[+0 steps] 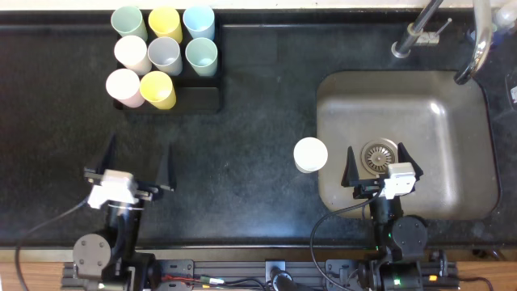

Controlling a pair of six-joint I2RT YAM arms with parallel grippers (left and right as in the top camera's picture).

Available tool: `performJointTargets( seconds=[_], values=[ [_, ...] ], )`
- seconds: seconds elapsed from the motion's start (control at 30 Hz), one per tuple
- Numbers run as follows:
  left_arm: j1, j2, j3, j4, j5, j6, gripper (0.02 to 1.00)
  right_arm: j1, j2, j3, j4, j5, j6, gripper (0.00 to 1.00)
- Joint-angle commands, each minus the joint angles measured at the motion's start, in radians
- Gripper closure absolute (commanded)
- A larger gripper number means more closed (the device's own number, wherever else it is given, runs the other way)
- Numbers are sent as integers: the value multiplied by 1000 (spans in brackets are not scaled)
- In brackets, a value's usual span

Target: Store Cups

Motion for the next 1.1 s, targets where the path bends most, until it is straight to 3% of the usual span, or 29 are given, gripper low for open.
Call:
performJointTargets(
  seconds=[0.03, 0.47, 0.83, 1.1],
  values=[
    [34, -76, -85, -15, 124, 98, 20, 5, -7, -13, 5, 2, -3, 3],
    [35, -55, -141, -79, 97, 47, 18, 5, -7, -13, 5, 2, -3, 5],
    [-22, -77, -141, -225, -115, -135, 18, 5, -7, -13, 5, 2, -3, 3],
    [-13, -78, -141, -243, -102, -153, 18, 5, -7, -13, 5, 2, -3, 5]
  ],
)
